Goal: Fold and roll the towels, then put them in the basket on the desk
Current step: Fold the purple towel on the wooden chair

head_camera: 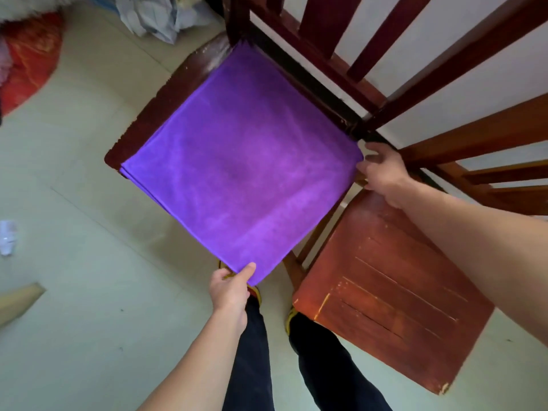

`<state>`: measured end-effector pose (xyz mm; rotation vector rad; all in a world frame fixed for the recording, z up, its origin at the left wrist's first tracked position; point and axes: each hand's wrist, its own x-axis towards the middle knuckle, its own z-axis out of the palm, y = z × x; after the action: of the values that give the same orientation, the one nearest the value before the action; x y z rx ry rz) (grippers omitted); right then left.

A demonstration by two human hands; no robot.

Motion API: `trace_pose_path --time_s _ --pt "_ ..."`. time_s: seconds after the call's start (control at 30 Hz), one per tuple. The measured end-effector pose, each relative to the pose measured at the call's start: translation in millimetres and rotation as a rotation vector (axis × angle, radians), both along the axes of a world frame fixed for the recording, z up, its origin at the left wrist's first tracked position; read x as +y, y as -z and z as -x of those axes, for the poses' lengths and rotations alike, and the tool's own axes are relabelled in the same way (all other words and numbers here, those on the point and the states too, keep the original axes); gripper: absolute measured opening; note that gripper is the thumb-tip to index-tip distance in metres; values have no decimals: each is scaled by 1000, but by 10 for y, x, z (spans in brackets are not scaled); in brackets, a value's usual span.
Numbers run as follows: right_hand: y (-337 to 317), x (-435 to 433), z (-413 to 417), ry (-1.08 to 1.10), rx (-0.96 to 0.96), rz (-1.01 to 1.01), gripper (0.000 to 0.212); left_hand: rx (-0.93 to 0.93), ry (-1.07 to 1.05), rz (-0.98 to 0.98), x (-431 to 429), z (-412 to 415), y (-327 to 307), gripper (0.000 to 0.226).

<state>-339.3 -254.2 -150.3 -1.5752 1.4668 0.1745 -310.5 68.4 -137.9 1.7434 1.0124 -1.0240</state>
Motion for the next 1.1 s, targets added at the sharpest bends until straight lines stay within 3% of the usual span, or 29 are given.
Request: trace_pose_path --time_s 0.07,0.17,0.37,0.5,0.57,0.63,0.8,0.97,1.1 --pt "51 -7 -55 -16 -37 -17 40 -52 -4 30 -39 171 -29 17" --pt "66 -39 -66 -61 -2 8 14 -124 -18 3 -79 284 -93 32" --pt "-295 17 -297 -67 -119 125 36 -262 -137 -65 -47 43 -318 26" --pt "-503 78 -698 -96 -157 63 29 -179 -318 23 -31 -454 -317 16" --pt "-511 103 -860 -172 -117 26 40 -114 -339 116 -26 -669 -254 14" --pt "-473 125 -946 -319 -28 26 47 -88 -253 156 -14 -759 -173 17" --pt "-388 87 -823 -559 83 149 11 -270 71 95 -77 -570 -120 16" --pt "-327 40 -719 -717 40 351 30 -405 81 -109 -85 -538 -32 27" --pt "-277 115 -804 -881 78 348 39 -415 161 -75 -182 -575 6 23"
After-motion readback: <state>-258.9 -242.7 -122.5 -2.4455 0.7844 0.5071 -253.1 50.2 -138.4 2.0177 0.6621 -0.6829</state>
